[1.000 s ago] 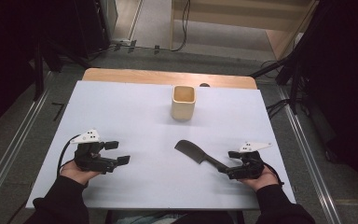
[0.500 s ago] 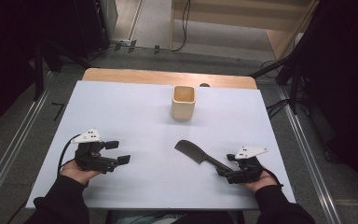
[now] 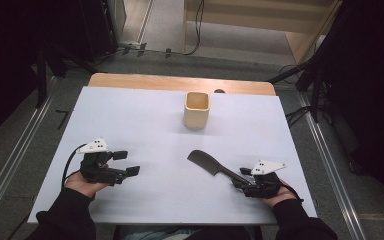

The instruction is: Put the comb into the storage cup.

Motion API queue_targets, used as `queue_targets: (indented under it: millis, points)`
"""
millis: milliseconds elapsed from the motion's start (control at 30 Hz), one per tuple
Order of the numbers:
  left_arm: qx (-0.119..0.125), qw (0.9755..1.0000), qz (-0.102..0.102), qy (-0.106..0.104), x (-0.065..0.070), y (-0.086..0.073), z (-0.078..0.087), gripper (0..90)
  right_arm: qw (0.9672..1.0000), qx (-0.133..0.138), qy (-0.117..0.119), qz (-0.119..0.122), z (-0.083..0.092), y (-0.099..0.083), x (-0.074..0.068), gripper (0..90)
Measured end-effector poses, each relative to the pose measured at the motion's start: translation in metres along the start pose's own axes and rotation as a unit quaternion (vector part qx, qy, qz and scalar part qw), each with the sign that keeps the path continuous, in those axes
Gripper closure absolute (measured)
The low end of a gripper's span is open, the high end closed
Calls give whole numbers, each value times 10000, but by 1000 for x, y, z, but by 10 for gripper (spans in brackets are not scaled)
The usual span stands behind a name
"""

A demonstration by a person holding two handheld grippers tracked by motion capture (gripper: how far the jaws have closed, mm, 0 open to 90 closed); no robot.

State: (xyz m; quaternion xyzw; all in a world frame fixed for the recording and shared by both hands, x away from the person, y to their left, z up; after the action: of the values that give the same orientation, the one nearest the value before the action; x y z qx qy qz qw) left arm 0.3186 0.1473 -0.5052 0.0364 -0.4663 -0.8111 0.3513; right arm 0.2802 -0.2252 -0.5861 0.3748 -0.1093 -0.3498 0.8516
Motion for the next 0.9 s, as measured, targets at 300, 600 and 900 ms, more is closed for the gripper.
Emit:
queue_targets:
  millis: [300,600,900]
  points:
    - [-13,10000,-13,0,0,0,0,181,9999,-59,116,-28,2,0,-2,665]
    - [-26,10000,-25,-1,0,0,0,180,9996,-132,237,-10,2,1,-3,697]
    - [-20,10000,-13,3,0,0,0,181,9989,-219,371,-206,2,3,-2,700]
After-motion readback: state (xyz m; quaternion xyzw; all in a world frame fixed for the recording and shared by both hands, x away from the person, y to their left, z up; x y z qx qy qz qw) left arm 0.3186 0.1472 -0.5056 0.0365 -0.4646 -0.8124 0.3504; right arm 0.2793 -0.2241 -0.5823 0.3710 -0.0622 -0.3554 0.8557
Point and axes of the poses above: each handheld gripper's, and its own axes: z roughly backward along the jaws, y roughly out of its top, x roughly to its right, the point moved 9 cm from there along -z, roughly forward along the jaws, and after that the axes turned 3 degrees about y, right-handed, at the moved point
